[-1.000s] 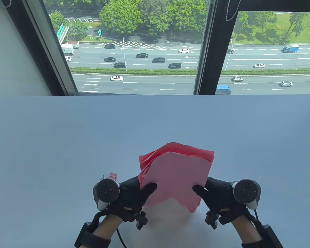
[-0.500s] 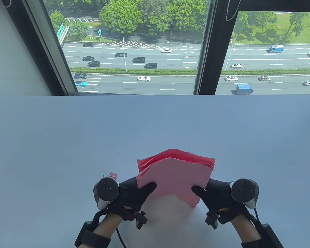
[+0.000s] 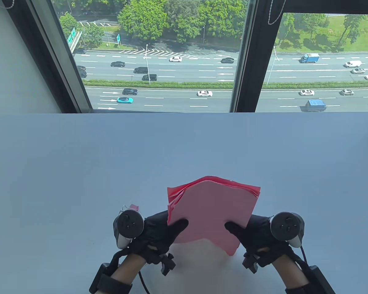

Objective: Clip paper with binder clip (Left hand to clip)

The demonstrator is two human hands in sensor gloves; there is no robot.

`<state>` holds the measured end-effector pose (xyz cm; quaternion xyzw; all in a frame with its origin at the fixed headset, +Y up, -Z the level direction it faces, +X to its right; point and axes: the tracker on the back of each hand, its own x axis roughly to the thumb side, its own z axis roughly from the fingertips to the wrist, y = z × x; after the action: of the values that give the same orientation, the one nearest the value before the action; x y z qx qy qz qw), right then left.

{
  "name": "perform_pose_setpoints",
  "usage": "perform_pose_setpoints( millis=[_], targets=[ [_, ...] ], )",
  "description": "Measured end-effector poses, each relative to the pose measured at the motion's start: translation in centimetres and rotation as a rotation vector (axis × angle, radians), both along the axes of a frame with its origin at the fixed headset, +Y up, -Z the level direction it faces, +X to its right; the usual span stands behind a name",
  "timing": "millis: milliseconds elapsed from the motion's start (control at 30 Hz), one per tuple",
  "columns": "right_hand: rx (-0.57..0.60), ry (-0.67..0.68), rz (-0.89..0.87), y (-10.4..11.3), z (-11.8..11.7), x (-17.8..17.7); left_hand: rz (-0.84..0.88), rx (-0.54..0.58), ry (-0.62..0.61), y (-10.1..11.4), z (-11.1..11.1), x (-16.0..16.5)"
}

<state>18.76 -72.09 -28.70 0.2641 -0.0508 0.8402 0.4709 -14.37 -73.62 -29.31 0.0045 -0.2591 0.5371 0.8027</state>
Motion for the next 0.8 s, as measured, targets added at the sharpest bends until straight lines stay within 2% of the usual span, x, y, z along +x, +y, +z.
perform_pose_setpoints(
  millis=[233,333,400,533,633,800],
  targets=[
    [0.034,-0.006,-0.044,0.5,0.3,-0.1,0.006,0.066,-0.001,0.9,0.2,-0.1],
    [-0.017,0.007,0.011,-0.4,-0.2,-0.1,-0.078,-0.014,-0.031,0.0,-0.3,-0.2],
    [-0.025,0.017,-0.020,-0.5,-0.3,-0.1,-0.046,-0.029,-0.034,-0.1,-0.3,-0.2],
    [0.017,0.003,-0.013,0.1,0.1,-0.1,-0.048,0.031,-0.033,0.6,0.0,0.0],
    [-0.031,0.015,0.000,-0.4,-0.3,0.0,-0.105,-0.026,-0.065,0.0,-0.3,0.1],
    [-0.054,-0.009,-0.004,-0.7,-0.9,0.7,-0.055,-0.070,-0.071,-0.2,-0.6,-0.1]
  ],
)
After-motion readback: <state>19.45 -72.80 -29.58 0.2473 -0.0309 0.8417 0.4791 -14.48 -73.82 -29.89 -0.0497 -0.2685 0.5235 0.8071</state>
